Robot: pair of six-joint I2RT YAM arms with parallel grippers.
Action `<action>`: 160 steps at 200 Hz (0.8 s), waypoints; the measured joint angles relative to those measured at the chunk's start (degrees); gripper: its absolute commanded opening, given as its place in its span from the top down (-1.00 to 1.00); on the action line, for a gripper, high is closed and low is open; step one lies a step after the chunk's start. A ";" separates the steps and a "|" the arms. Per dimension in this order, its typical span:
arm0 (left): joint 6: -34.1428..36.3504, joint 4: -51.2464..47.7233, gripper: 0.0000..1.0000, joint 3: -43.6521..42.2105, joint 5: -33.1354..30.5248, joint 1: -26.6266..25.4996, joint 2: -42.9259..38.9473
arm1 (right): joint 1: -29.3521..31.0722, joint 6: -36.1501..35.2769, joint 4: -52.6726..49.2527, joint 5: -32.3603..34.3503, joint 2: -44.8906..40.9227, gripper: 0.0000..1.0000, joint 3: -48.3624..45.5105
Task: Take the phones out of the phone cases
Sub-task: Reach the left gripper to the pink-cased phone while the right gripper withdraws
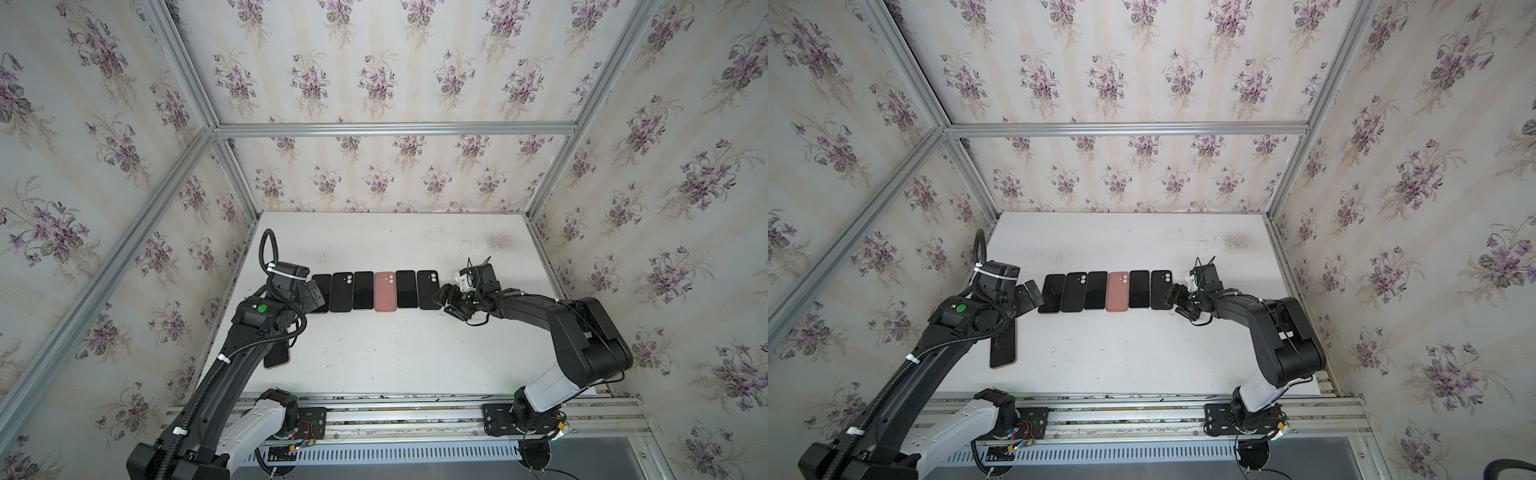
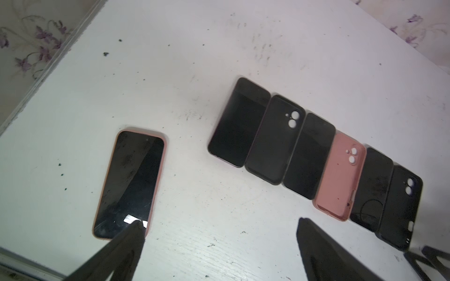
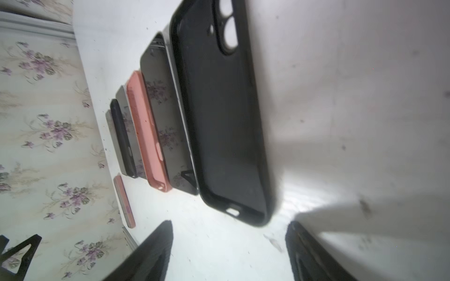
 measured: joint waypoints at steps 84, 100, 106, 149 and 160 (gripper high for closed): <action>0.28 -2.75 -0.99 -8.61 0.76 19.87 0.28 | 0.02 -10.14 -12.00 0.85 -10.88 -0.99 5.84; 3.39 -2.38 -0.99 -8.59 1.20 21.64 3.93 | 0.02 -10.60 -12.48 0.68 -12.13 -0.99 6.97; 4.52 -2.25 -0.99 -8.41 1.57 22.34 5.79 | 0.02 -10.62 -12.55 0.66 -12.41 -0.99 7.28; 11.98 0.24 -0.99 -6.82 5.51 24.48 19.23 | 0.02 -9.49 -11.80 -0.50 -12.76 -0.99 10.60; 13.27 0.68 -0.99 -6.23 6.34 24.61 21.68 | 0.02 -8.72 -11.19 -0.87 -12.55 -0.99 11.63</action>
